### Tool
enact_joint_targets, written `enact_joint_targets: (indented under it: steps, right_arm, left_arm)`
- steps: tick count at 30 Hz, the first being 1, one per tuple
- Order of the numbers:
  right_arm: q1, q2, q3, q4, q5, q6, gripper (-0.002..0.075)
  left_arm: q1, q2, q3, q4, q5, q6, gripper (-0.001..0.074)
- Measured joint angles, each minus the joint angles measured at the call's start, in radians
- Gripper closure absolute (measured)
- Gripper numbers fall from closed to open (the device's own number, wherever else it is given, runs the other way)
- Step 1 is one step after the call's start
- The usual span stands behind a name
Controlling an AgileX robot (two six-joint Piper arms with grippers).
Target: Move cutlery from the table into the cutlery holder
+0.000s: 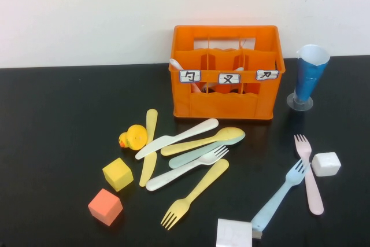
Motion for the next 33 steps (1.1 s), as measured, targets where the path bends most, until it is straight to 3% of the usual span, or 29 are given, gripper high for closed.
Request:
enact_joint_targets:
  steps: [12,20,25,33]
  right_arm:
    - [-0.049,0.0,0.007,0.008,-0.089,0.008,0.0729]
    - [-0.097,0.0,0.025,0.199,-0.095,-0.092,0.0729]
    - [-0.202,0.0,0.105,0.24,-0.095,-0.081,0.0729]
    - [-0.218,0.0,0.248,0.312,-0.077,-0.089,0.0729]
  left_arm:
    - [0.0,0.0,0.0,0.0,0.0,-0.003,0.0736]
    - [0.0,0.0,0.0,0.0,0.0,-0.003,0.0736]
    - [0.0,0.0,0.0,0.0,0.0,-0.003,0.0736]
    - [0.0,0.0,0.0,0.0,0.0,-0.003,0.0736]
